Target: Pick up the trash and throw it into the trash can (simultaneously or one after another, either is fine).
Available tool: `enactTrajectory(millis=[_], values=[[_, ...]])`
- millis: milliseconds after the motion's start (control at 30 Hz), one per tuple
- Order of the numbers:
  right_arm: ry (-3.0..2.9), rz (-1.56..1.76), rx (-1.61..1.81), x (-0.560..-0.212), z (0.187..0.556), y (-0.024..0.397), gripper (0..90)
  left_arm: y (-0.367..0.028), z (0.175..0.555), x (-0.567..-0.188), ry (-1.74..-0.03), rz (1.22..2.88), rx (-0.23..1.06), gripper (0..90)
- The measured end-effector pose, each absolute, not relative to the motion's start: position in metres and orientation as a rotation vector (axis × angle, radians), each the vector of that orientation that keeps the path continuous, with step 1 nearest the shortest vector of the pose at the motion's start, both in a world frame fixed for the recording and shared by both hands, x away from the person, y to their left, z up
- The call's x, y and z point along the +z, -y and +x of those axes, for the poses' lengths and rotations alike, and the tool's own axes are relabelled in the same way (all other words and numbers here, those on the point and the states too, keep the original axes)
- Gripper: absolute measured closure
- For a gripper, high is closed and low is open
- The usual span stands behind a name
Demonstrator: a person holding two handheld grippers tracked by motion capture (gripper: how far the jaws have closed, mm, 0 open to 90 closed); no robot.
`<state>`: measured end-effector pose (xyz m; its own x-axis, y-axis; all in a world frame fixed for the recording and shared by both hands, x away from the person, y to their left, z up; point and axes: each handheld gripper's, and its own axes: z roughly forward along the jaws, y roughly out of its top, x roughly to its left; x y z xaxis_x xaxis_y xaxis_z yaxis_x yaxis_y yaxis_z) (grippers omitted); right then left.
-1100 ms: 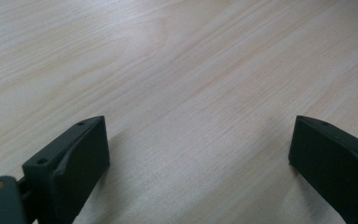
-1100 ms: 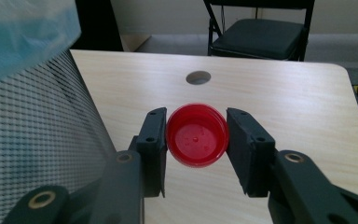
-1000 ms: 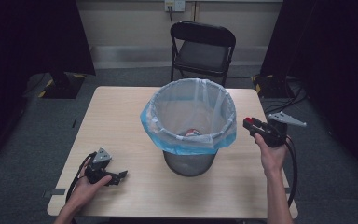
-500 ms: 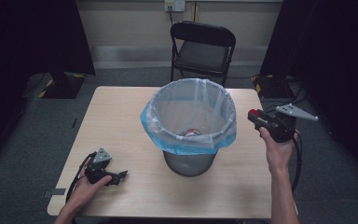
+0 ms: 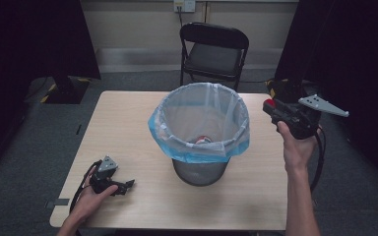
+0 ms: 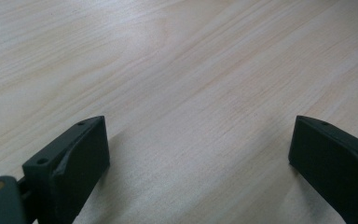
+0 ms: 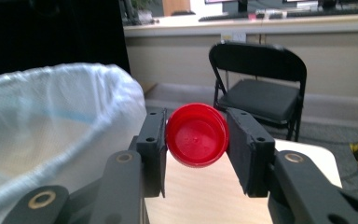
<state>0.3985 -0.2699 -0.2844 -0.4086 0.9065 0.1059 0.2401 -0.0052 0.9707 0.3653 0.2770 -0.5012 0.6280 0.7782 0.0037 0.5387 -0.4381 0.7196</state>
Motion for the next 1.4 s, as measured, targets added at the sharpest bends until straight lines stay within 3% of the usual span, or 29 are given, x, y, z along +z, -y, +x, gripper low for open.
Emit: enactTrajectory(millis=[633,1400], values=[[-1.688,0.980,1.618,-0.239,0.399,0.241,60.2,-0.277,0.365,-0.501,-1.026,2.150,0.440,4.5],[-1.845,0.769,1.739,-0.224,0.403,0.189,60.0,-0.277,0.365,-0.501,-1.026,2.150,0.440,4.5]])
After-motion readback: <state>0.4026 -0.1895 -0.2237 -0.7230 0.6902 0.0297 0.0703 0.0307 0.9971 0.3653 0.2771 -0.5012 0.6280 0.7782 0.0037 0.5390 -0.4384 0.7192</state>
